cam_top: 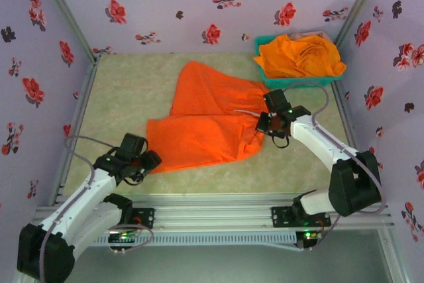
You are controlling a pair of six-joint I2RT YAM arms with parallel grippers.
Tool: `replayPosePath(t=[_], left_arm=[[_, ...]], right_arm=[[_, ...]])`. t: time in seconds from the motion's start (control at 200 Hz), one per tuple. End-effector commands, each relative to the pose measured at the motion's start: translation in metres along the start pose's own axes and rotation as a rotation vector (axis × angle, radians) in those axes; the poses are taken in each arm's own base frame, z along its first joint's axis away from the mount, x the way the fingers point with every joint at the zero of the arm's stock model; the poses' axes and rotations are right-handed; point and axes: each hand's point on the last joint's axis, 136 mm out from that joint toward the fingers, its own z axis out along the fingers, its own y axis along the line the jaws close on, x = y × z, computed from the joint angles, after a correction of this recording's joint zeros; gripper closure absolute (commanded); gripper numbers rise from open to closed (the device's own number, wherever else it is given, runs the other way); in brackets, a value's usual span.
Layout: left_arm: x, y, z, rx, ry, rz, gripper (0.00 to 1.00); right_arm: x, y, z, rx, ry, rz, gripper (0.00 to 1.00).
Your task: Fold and stack the shorts
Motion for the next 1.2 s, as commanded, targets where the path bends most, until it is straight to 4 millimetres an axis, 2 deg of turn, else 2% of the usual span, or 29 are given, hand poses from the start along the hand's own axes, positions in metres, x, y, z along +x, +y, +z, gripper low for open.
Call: replayPosePath(t=[0.0, 0.235, 0.46, 0.645, 0.865, 1.035, 1.195], left_arm=[[0.005, 0.012, 0.003, -0.050, -0.009, -0.037, 0.40], [0.001, 0.020, 0.015, -0.097, -0.031, -0.010, 0.40], [-0.002, 0.011, 0.026, -0.097, -0.018, -0.006, 0.41], [0.000, 0.002, 0.031, -0.057, -0.001, -0.024, 0.49], [0.003, -0.005, 0.037, -0.012, 0.008, -0.049, 0.76], [-0.003, -0.012, 0.032, -0.002, -0.010, -0.016, 1.00], [-0.025, -0.024, 0.013, 0.008, -0.061, 0.011, 1.00]], right_arm=[[-0.008, 0.004, -0.008, -0.021, -0.060, 0.014, 1.00], [-0.005, 0.001, -0.008, -0.015, -0.059, 0.012, 1.00], [-0.002, -0.004, -0.011, -0.006, -0.063, 0.010, 1.00], [0.003, -0.007, -0.008, 0.000, -0.054, 0.013, 1.00], [0.007, -0.009, -0.004, -0.003, -0.041, 0.023, 1.00], [0.008, -0.010, -0.003, 0.001, -0.040, 0.021, 1.00], [0.001, -0.007, -0.007, -0.002, -0.057, 0.014, 1.00]])
